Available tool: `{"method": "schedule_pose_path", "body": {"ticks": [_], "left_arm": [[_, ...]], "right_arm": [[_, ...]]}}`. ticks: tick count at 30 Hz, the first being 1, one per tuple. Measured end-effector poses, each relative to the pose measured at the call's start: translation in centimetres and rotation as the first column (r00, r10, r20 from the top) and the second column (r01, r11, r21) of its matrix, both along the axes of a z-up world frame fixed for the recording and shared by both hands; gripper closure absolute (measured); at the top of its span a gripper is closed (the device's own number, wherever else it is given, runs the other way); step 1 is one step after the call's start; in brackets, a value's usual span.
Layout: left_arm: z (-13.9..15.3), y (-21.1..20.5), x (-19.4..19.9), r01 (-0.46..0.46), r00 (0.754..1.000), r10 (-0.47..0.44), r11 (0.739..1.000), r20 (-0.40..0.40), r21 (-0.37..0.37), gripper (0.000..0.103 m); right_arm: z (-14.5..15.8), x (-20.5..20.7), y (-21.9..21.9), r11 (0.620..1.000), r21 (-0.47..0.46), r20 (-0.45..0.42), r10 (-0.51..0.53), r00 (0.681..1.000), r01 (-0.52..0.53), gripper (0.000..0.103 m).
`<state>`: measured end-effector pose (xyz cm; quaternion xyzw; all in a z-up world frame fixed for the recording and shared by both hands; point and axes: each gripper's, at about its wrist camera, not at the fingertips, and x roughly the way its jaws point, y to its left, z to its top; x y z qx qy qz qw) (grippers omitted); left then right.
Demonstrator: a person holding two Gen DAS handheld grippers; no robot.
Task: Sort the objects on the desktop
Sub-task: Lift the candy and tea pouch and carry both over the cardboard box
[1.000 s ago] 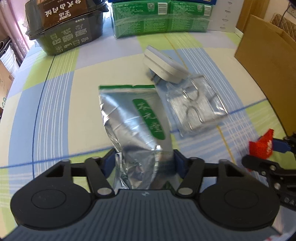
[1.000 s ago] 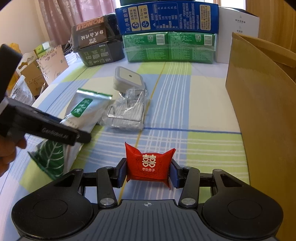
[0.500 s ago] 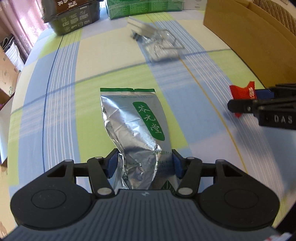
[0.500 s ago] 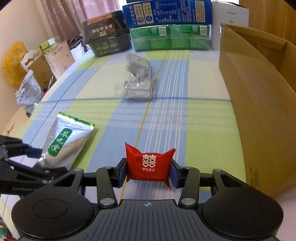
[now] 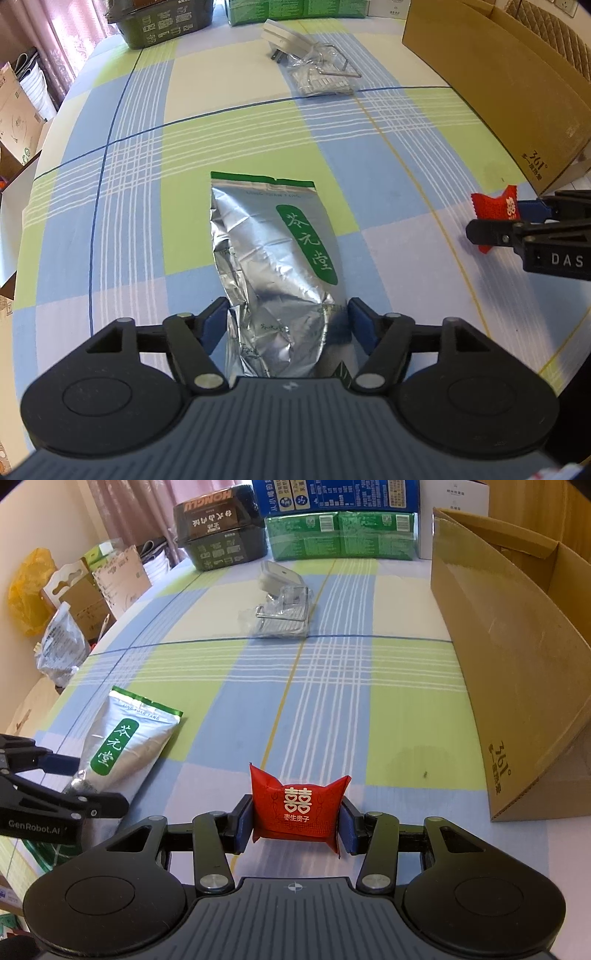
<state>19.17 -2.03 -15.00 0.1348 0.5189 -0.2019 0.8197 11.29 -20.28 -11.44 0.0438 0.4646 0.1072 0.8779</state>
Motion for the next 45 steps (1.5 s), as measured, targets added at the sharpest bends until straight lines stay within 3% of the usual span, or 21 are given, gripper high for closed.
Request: {"method": "schedule_pose_path", "body": {"ticks": [13, 15, 18, 23, 31, 41, 45], "left_arm": [[-1.1, -0.3, 1.0, -0.009, 1.000, 0.009, 1.000, -0.005, 0.007, 0.029], [-1.0, -0.4, 0.8, -0.004, 1.000, 0.004, 1.000, -0.005, 0.012, 0.034], [-0.7, -0.6, 0.5, 0.009, 1.000, -0.009, 1.000, -0.005, 0.013, 0.050], [-0.1, -1.0, 0.1, 0.024, 1.000, -0.024, 0.999, -0.010, 0.039, 0.057], [1.9, -1.2, -0.7, 0.009, 1.000, -0.009, 1.000, 0.000, 0.018, 0.058], [6.4, -2.4, -1.6, -0.052, 0.998, 0.053, 0.998, 0.038, -0.031, 0.058], [7.2, -4.3, -2.9, -0.054, 0.997, 0.058, 0.996, 0.053, -0.067, 0.058]], "right_arm": [[-0.4, 0.0, 0.0, 1.000, 0.017, -0.005, 0.000, 1.000, 0.000, 0.059], [-0.4, 0.0, 0.0, 1.000, 0.014, -0.003, 0.004, 1.000, -0.004, 0.059], [-0.4, -0.1, 0.0, 1.000, 0.015, 0.000, 0.006, 1.000, -0.006, 0.059], [0.0, -0.4, -0.2, 1.000, 0.020, 0.016, 0.000, 1.000, 0.000, 0.059], [1.1, -1.9, -1.0, 0.999, 0.037, 0.024, -0.016, 1.000, 0.015, 0.059], [5.3, -4.2, -2.7, 0.997, 0.069, 0.093, -0.049, 0.994, 0.042, 0.059], [6.9, -4.8, -3.8, 0.999, 0.036, 0.110, -0.041, 0.993, 0.038, 0.059]]}}
